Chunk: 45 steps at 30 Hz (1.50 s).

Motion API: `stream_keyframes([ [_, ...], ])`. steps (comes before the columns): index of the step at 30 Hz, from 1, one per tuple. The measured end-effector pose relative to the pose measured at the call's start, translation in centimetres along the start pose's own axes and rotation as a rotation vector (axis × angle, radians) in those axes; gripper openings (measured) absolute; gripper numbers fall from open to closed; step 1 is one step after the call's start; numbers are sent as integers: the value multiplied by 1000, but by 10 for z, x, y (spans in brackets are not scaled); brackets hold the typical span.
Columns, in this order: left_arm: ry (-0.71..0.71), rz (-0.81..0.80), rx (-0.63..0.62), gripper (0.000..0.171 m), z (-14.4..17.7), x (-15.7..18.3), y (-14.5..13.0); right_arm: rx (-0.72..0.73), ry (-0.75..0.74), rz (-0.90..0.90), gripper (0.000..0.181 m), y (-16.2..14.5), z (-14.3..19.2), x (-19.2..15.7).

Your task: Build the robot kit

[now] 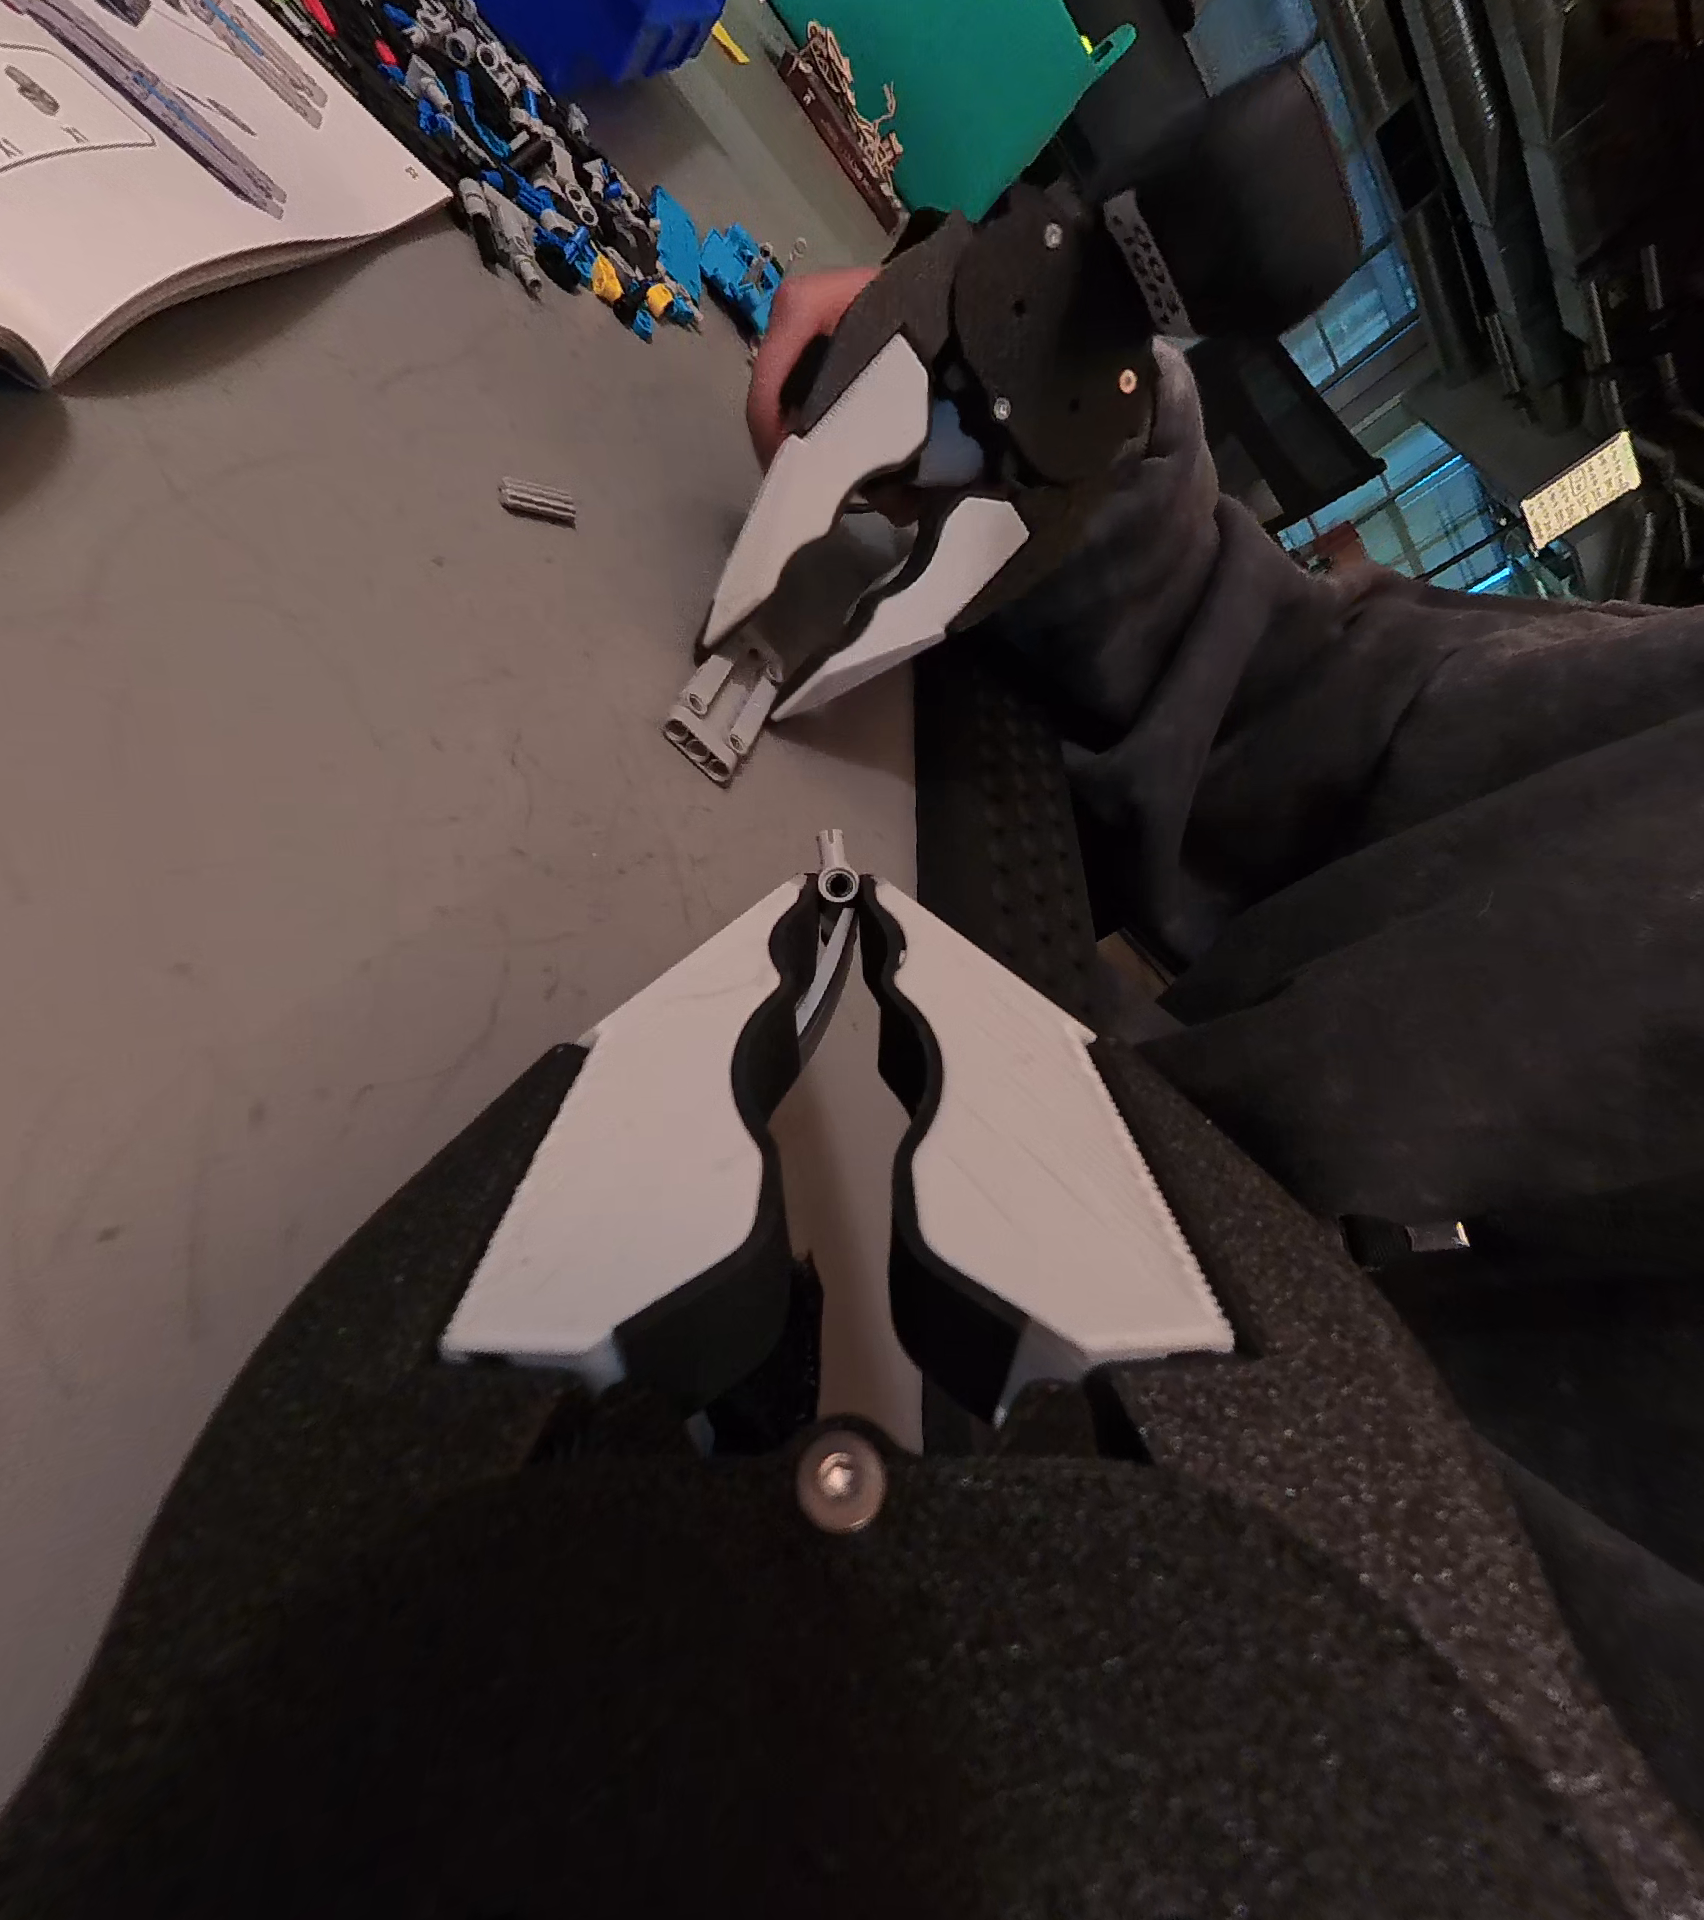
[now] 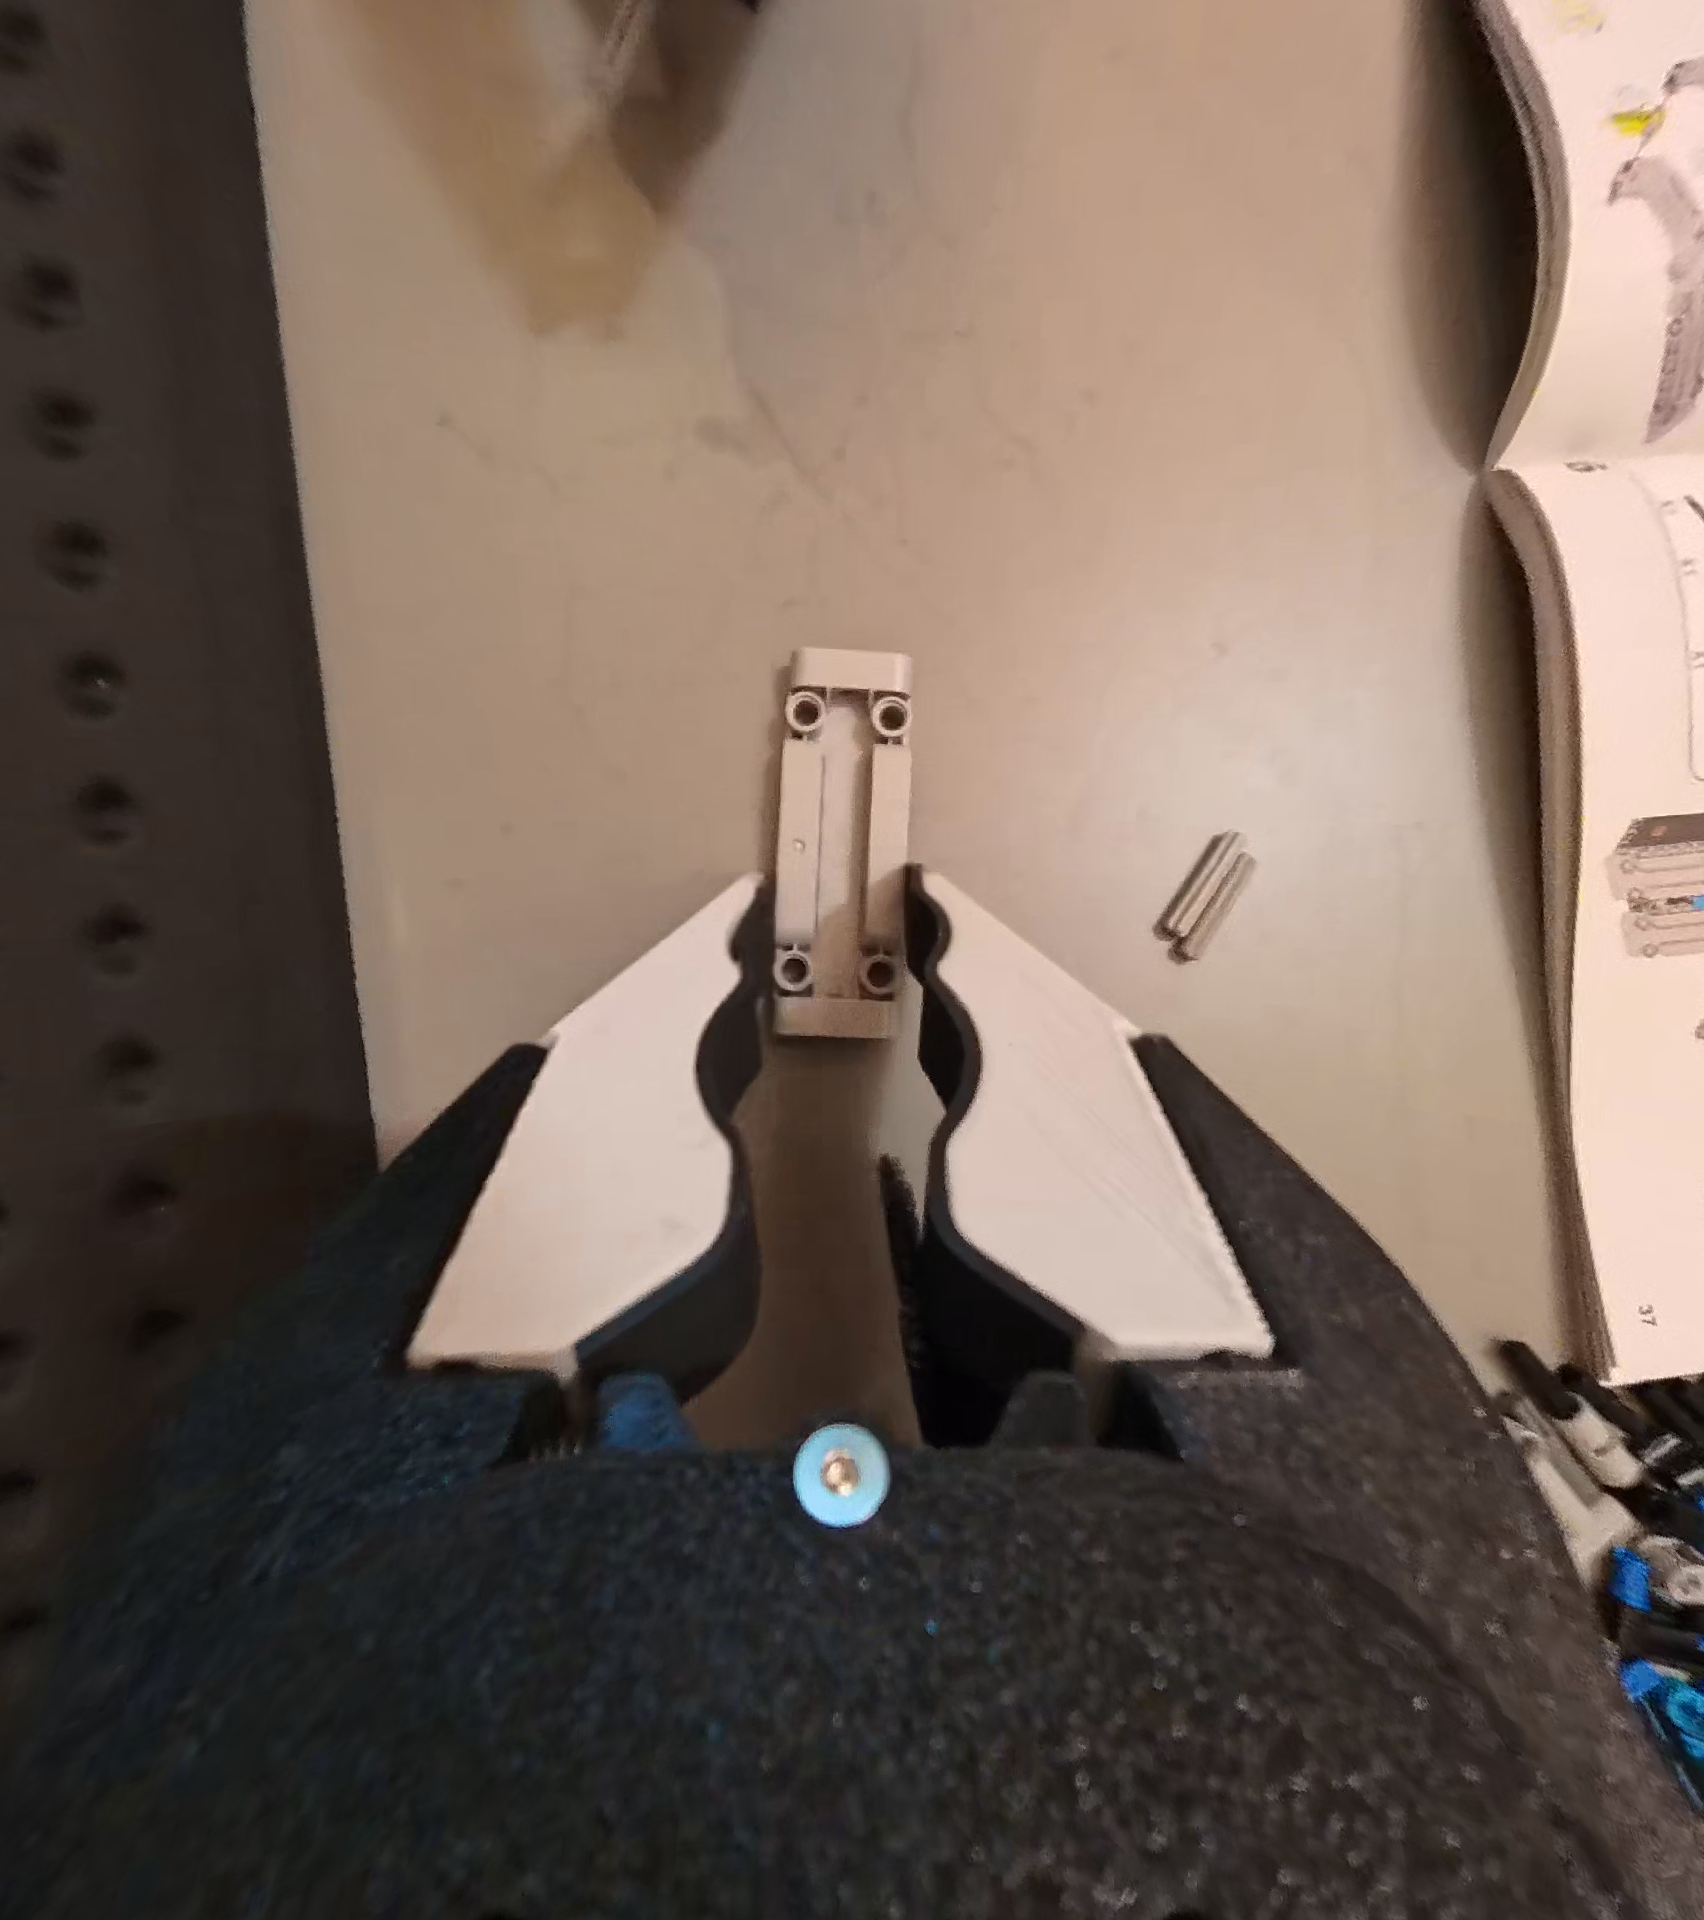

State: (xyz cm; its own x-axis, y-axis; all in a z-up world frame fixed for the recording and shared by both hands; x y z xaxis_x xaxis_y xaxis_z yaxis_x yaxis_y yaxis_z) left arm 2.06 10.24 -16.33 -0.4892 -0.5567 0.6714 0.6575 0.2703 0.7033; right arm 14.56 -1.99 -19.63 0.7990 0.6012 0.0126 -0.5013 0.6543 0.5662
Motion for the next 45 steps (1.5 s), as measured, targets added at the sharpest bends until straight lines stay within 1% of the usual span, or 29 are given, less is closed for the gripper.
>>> stream_keyframes([
  [1, 1, 0, 0, 6, 0, 0, 0, -22, -36, 29, 23, 0, 1, 2],
  [2, 1, 0, 0, 6, 0, 0, 0, -50, -109, 73, 23, 0, 3, 7],
  [3, 1, 0, 1, 6, 0, 0, 0, -86, -227, 144, 23, 2, 8, 16],
  [5, 3, -1, 1, 6, 0, 0, 0, -194, -542, 391, 23, 6, 23, 38],
  [6, 4, -1, 1, 6, 0, 0, 0, -292, -657, 544, 23, 6, 28, 45],
  [7, 5, -1, 0, 6, 0, 0, 0, -413, -741, 698, 23, 3, 32, 50],
  [8, 7, -1, -1, 6, -1, -1, 0, -532, -799, 850, 23, 0, 36, 54],
  [9, 7, -2, -3, 6, -1, -1, -1, -630, -811, 976, 23, -4, 38, 57],
  [10, 8, -2, -3, 6, -1, -1, -1, -718, -784, 1040, 23, -11, 41, 59],
  [13, 10, -3, -2, 6, -1, -1, 0, -1025, -653, 1071, 23, -40, 62, 68],
  [15, 12, -4, -2, 6, 0, -1, 0, -1155, -566, 1102, 22, -48, 80, 67],
  [17, 12, -3, -1, 6, 0, -1, 0, -1339, -442, 979, 23, -60, 105, 61],
  [19, 11, -4, -5, 6, -1, -1, -1, -1429, -312, 860, 23, -68, 118, 49],
  [21, 9, -6, -9, 6, -1, -1, -1, -1483, -206, 783, 23, -72, 119, 38],
  [22, 7, -6, -11, 6, -2, 0, -2, -1478, -181, 775, 23, -70, 113, 35],
  [26, 4, -9, -11, 6, -2, 1, -2, -1415, -16, 649, 23, -65, 82, 18],
  [28, 3, -9, -6, 6, -1, 1, -1, -1433, 10, 589, 23, -60, 75, 20],
  [29, 3, -9, -4, 6, -1, 1, -1, -1406, 17, 552, 23, -56, 70, 21],
  [31, -1, -11, -4, 6, -1, 2, 0, -1270, 67, 463, 22, -43, 53, 18],
  [32, -4, -13, -7, 6, -1, 3, -1, -1206, 110, 424, 6, -38, 46, 14],
  [34, -8, -16, -12, 6, -2, 4, -1, -1134, 152, 399, 6, -35, 35, 11],
  [36, -9, -14, -15, 6, -3, 4, -2, -1102, 144, 413, 9, -37, 28, 14],
  [38, -10, -13, -12, 6, -2, 4, -2, -1015, 159, 389, 9, -35, 24, 12],
  [42, -10, -11, -6, 6, -1, 4, -1, -722, 153, 251, 20, -20, 28, 13],
  [43, -11, -10, -6, 6, -1, 4, -1, -646, 145, 210, 26, -18, 32, 13],
  [45, -12, -7, -8, 6, -1, 4, -1, -493, 143, 140, 30, -21, 46, 12],
])
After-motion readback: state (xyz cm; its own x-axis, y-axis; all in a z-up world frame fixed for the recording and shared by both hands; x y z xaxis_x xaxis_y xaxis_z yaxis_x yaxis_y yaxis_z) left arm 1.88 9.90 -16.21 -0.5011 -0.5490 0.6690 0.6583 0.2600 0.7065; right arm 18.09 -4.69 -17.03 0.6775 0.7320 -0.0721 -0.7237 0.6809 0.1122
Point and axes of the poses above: each gripper's, where its closed fingertips meet, z back along the fingers, y out of its top, x = y × z across the jaws, the point moved 4 cm from there along z, back along the fingers, and after that the axes turned 4 degrees about -z, right-handed, at the moved point
